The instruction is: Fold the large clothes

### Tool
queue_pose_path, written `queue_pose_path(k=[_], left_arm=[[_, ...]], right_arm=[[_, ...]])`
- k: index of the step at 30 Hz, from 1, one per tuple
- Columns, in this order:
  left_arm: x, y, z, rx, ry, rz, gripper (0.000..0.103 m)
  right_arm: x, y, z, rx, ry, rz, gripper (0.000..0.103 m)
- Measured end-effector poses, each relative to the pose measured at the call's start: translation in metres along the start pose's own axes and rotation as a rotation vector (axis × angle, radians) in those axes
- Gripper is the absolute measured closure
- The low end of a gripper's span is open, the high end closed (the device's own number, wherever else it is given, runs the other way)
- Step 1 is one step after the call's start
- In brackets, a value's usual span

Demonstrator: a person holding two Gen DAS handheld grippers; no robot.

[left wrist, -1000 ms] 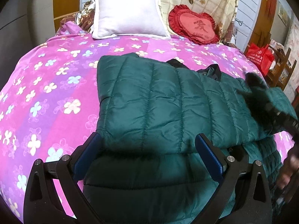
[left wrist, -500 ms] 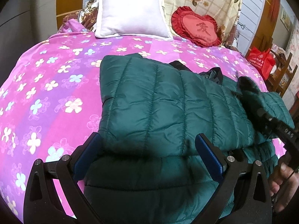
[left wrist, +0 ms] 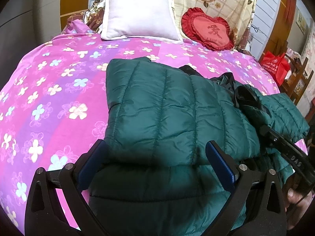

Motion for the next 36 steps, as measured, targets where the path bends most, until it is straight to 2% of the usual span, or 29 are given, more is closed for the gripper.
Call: queue_pose_path(k=[2, 3, 4, 7, 10, 13, 16, 19, 23, 26, 28, 31, 34, 36], left_arm=[[0.0, 0.001, 0.0, 0.0, 0.001, 0.004, 0.002], [0.0, 0.001, 0.0, -0.002, 0.002, 0.006, 0.002], [0.0, 0.002, 0.0, -0.003, 0.004, 0.007, 0.002], [0.0, 0.001, -0.002, -0.004, 0.011, 0.006, 0.002], [0.0, 0.0, -0.003, -0.006, 0.011, 0.002, 0.002], [-0.001, -0.001, -0.007, -0.017, 0.022, 0.002, 0.002], [0.002, -0.012, -0.022, -0.075, 0.056, -0.034, 0.002], [0.006, -0.021, -0.048, -0.193, 0.07, -0.065, 0.002], [0.025, -0.011, -0.092, -0.208, 0.096, -0.036, 0.002], [0.04, 0.001, -0.128, -0.243, 0.099, -0.027, 0.002], [0.049, 0.015, -0.158, -0.274, 0.108, -0.017, 0.002], [0.058, 0.034, -0.192, -0.306, 0.119, 0.001, 0.003], [0.066, 0.052, -0.204, -0.256, 0.1, 0.013, 0.012], [0.065, 0.07, -0.204, -0.252, 0.049, 0.064, 0.032]], right_arm=[[0.0, 0.001, 0.0, -0.021, -0.001, 0.001, 0.08], [-0.001, 0.0, -0.002, -0.009, 0.009, 0.005, 0.063], [-0.001, -0.002, -0.003, 0.011, 0.017, 0.003, 0.052], [-0.002, -0.011, -0.003, 0.036, 0.013, -0.013, 0.036], [-0.003, -0.027, -0.001, 0.06, 0.001, -0.014, 0.035], [-0.004, -0.053, -0.006, 0.048, 0.002, -0.05, 0.035], [-0.01, -0.072, -0.022, -0.046, 0.036, -0.065, 0.035], [-0.024, -0.087, -0.041, -0.156, 0.063, -0.085, 0.035], [-0.041, -0.091, -0.076, -0.348, 0.125, -0.012, 0.035], [-0.054, -0.093, -0.101, -0.43, 0.177, 0.06, 0.035], [-0.058, -0.095, -0.111, -0.427, 0.218, 0.106, 0.035], [-0.061, -0.099, -0.113, -0.367, 0.227, 0.129, 0.035], [-0.061, -0.101, -0.112, -0.332, 0.216, 0.143, 0.035], [-0.064, -0.103, -0.113, -0.312, 0.217, 0.15, 0.035]])
Point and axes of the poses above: each gripper's, at about its wrist camera, not at the fingertips, and y roughly the way its jaws point, z to its left, x to its top, the point moved 1 cm from there along y, roughly the way its jaws point, and after that the axes turned 5 degrees about y, right-handed, at the moved point
